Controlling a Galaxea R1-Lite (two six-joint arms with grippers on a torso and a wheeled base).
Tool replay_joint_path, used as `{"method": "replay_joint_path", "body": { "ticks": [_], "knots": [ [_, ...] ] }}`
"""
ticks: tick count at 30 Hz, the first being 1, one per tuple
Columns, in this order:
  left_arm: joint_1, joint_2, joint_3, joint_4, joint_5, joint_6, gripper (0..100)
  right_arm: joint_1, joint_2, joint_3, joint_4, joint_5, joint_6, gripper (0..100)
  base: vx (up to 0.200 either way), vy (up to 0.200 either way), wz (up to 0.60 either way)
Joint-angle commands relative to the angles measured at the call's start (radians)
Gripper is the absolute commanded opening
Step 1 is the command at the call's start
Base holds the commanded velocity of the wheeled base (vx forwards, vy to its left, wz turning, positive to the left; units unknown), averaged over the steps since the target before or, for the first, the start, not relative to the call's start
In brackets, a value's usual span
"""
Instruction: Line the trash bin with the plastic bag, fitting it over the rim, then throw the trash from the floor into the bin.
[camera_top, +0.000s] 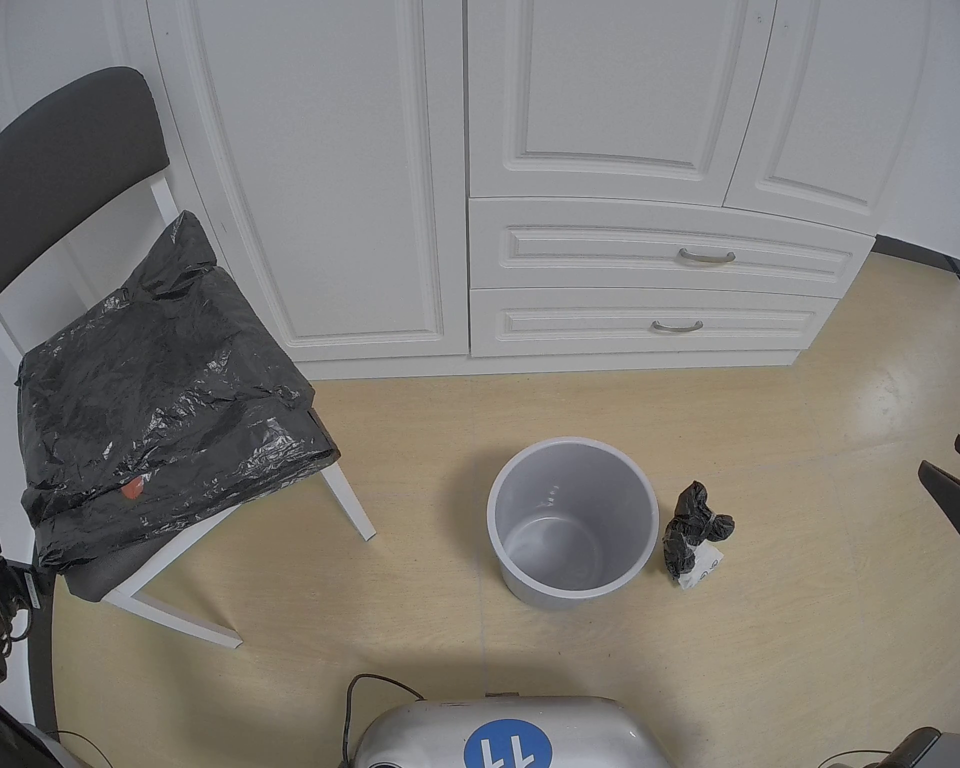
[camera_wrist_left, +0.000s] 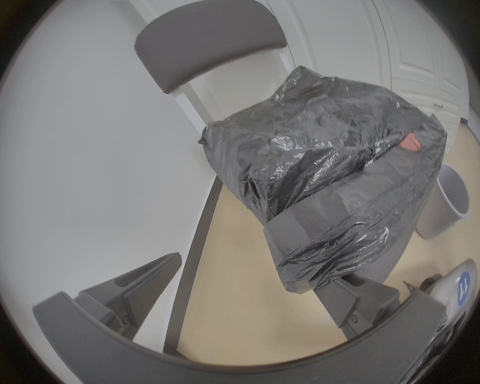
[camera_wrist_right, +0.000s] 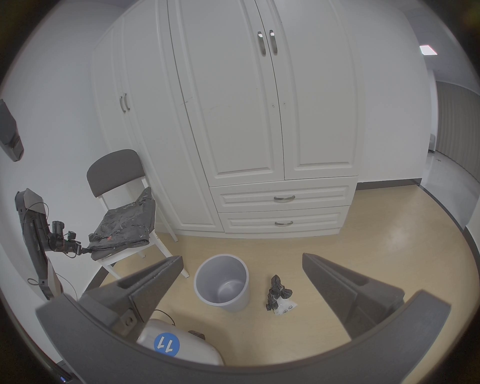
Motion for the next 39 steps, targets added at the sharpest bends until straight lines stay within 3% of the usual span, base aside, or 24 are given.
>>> {"method": "replay_joint_path", "body": {
  "ticks": [1, 3, 9, 21, 22, 34, 39],
  "knots": [
    [0.026, 0.005, -0.008, -0.06, -0.028, -0.107, 100, 0.001, -0.002, -0.003, 0.0, 0.0, 0.001, 100, 0.0, 0.0, 0.0],
    [0.023, 0.009, -0.008, -0.138, -0.03, -0.216, 100, 0.002, -0.002, -0.004, 0.0, 0.002, 0.001, 100, 0.0, 0.0, 0.0],
    [-0.001, 0.013, 0.001, -0.221, -0.03, -0.349, 100, 0.002, -0.003, -0.006, -0.002, 0.002, 0.006, 100, 0.0, 0.0, 0.0],
    [-0.089, 0.018, -0.002, -0.222, -0.03, -0.414, 100, 0.004, -0.003, -0.004, 0.0, 0.002, 0.006, 100, 0.0, 0.0, 0.0],
    [-0.09, 0.019, -0.004, -0.222, -0.03, -0.414, 0, 0.004, -0.003, -0.004, 0.0, 0.002, 0.006, 100, 0.0, 0.0, 0.0],
    [-0.192, -0.051, 0.01, -0.222, -0.03, -0.481, 0, 0.01, -0.019, -0.001, 0.0, -0.001, 0.004, 100, 0.0, 0.0, 0.0],
    [-0.498, -0.315, -0.031, -0.196, -0.018, -0.667, 0, 0.01, -0.003, -0.006, -0.002, -0.007, 0.001, 100, 0.0, 0.0, 0.0]
  ]
}}
